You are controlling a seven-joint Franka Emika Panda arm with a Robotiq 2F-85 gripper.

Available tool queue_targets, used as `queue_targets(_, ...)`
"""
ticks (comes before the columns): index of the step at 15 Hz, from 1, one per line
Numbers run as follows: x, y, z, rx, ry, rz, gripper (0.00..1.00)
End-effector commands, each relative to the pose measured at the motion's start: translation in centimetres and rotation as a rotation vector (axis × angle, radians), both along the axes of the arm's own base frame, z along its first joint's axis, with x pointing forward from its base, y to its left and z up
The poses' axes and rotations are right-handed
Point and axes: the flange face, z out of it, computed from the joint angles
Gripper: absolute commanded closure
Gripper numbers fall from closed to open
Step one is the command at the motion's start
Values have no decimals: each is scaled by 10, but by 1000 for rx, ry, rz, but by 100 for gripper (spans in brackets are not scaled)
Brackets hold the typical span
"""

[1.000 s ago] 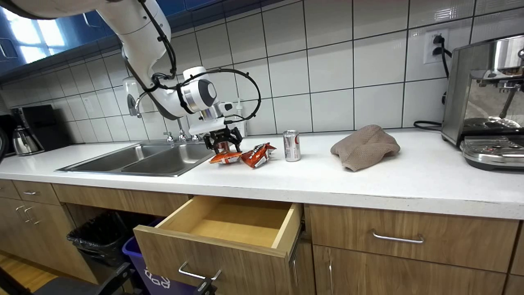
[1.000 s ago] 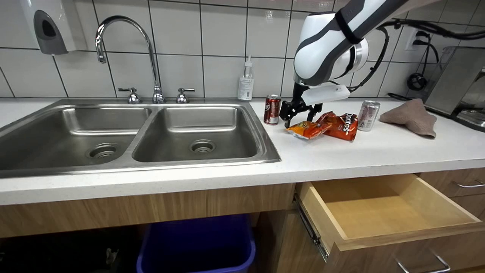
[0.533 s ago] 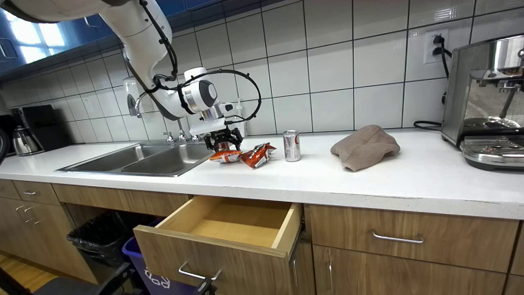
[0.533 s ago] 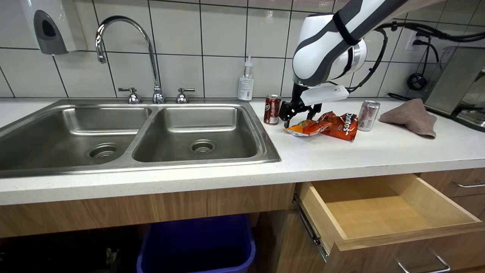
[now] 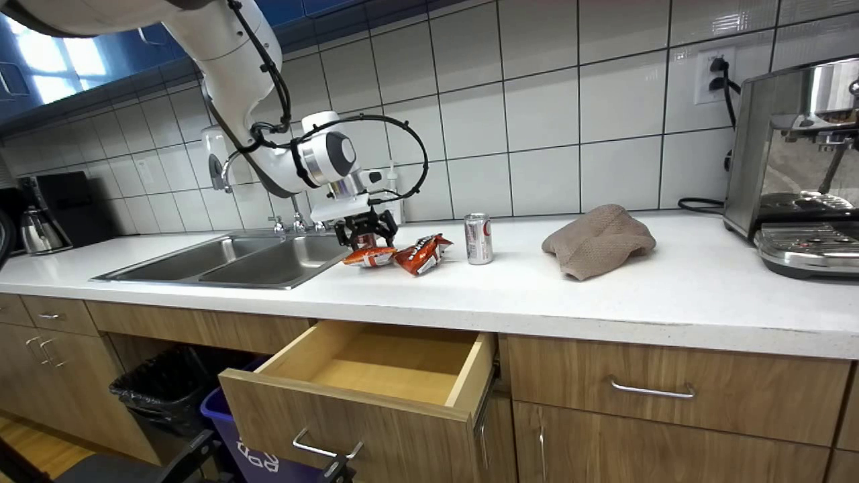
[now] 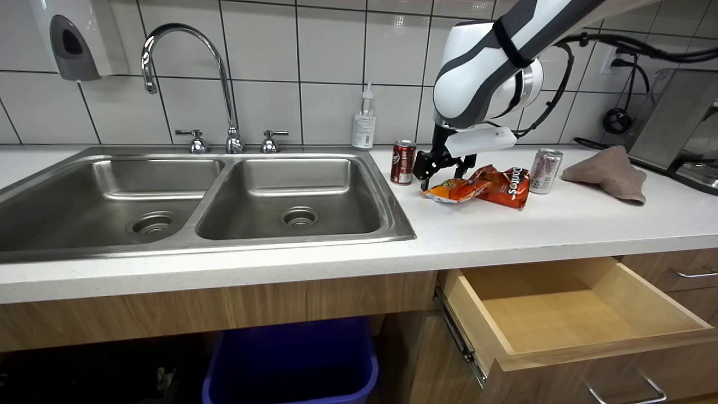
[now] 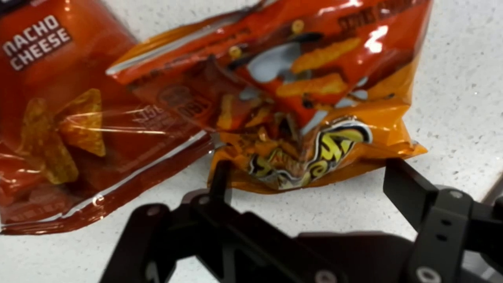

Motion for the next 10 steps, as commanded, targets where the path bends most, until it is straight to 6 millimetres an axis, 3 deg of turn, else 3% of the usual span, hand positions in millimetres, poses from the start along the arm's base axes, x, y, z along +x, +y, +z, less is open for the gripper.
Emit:
queue_targets(1, -9, 0, 5, 0, 25, -10, 0)
queue_targets(10, -29, -2, 6, -3, 38, -12, 0)
